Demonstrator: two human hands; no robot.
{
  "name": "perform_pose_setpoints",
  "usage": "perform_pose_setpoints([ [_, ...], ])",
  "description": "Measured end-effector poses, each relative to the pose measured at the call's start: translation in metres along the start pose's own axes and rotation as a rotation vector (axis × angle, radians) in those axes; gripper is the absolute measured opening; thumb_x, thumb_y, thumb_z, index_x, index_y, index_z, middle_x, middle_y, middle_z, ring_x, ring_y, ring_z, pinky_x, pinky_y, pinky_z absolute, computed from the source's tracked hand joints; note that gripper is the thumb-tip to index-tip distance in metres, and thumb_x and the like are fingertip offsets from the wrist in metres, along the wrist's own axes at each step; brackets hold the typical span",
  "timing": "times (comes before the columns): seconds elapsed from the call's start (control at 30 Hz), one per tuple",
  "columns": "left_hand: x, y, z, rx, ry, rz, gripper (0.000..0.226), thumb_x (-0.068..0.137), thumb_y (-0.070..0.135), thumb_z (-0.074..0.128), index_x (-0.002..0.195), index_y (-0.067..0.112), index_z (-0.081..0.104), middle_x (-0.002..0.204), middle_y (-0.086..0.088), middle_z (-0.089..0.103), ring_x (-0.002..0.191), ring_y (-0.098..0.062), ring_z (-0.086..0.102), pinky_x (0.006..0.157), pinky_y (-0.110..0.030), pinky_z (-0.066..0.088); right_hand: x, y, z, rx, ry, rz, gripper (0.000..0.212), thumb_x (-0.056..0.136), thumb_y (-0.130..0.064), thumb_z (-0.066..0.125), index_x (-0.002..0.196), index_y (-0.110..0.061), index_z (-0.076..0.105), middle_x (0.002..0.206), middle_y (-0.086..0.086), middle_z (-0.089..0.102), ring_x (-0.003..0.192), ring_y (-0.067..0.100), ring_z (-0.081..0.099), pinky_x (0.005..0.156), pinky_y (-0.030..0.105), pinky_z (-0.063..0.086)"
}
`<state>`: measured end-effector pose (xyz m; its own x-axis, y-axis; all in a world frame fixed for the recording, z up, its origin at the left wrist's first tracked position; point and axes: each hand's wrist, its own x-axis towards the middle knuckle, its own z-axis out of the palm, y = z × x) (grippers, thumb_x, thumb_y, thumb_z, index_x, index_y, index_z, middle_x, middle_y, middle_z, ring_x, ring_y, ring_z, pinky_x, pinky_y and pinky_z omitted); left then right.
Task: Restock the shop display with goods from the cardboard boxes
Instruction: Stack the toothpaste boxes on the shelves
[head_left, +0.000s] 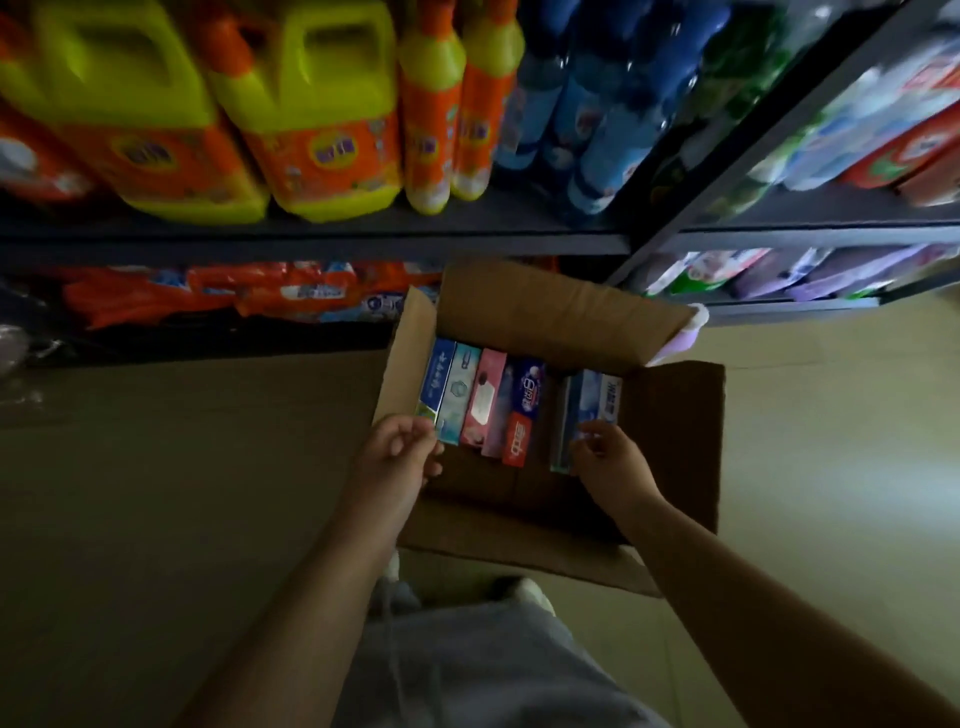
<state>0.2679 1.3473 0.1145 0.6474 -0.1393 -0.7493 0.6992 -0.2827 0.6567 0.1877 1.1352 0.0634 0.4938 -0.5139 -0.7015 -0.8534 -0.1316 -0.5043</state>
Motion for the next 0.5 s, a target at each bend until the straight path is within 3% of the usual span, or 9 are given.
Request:
perform_pose_setpoints([
  [0.07, 0.036, -0.02, 0.018, 0.05, -0.024, 0.058, 0.011, 0.097, 0.025, 0.049, 0.093, 0.028, 0.058, 0.093, 0.002, 0.065, 0.08, -0.011, 0.06, 0.077, -0.03, 0.047, 0.04, 0.017, 0.015, -0.043, 0.004, -0.022, 0.034, 0.098, -0.025, 0.052, 0.131, -0.022, 0.049, 0.115, 0.0, 0.056, 0.088, 0.009, 0.058, 0.074, 0.029, 0.052],
  [0.13, 0.079, -0.041, 0.035, 0.1, -0.041, 0.115, 0.012, 0.097, 0.024, 0.048, 0.092, 0.031, 0.057, 0.092, 0.004, 0.064, 0.08, -0.009, 0.06, 0.078, -0.029, 0.048, 0.087, 0.037, 0.031, -0.099, 0.008, -0.042, 0.034, 0.098, -0.025, 0.051, 0.132, -0.022, 0.048, 0.118, 0.0, 0.056, 0.091, 0.009, 0.054, 0.068, 0.025, 0.048],
  [0.3, 0.173, -0.086, 0.073, 0.176, -0.114, 0.201, 0.01, 0.096, 0.024, 0.051, 0.088, 0.03, 0.055, 0.087, 0.005, 0.062, 0.07, -0.006, 0.057, 0.055, -0.015, 0.049, 0.202, 0.093, 0.075, -0.22, 0.001, -0.056, 0.029, 0.097, -0.026, 0.052, 0.126, -0.021, 0.049, 0.12, 0.005, 0.059, 0.087, 0.009, 0.053, 0.076, 0.03, 0.046],
  [0.4, 0.206, -0.106, 0.087, 0.124, -0.113, 0.174, 0.011, 0.096, 0.024, 0.053, 0.087, 0.027, 0.057, 0.081, 0.006, 0.062, 0.067, -0.007, 0.057, 0.059, -0.019, 0.045, 0.247, 0.119, 0.097, -0.228, 0.032, -0.101, 0.04, 0.097, -0.025, 0.054, 0.134, -0.013, 0.044, 0.129, 0.01, 0.056, 0.101, 0.017, 0.055, 0.078, 0.028, 0.043],
  [0.5, 0.215, -0.121, 0.088, 0.073, -0.106, 0.137, 0.008, 0.096, 0.024, 0.053, 0.091, 0.023, 0.059, 0.082, 0.004, 0.063, 0.067, -0.009, 0.057, 0.059, -0.022, 0.045, 0.274, 0.143, 0.115, -0.158, 0.008, -0.088, 0.057, 0.093, -0.032, 0.06, 0.141, -0.015, 0.035, 0.136, 0.009, 0.052, 0.12, 0.027, 0.054, 0.091, 0.032, 0.043],
])
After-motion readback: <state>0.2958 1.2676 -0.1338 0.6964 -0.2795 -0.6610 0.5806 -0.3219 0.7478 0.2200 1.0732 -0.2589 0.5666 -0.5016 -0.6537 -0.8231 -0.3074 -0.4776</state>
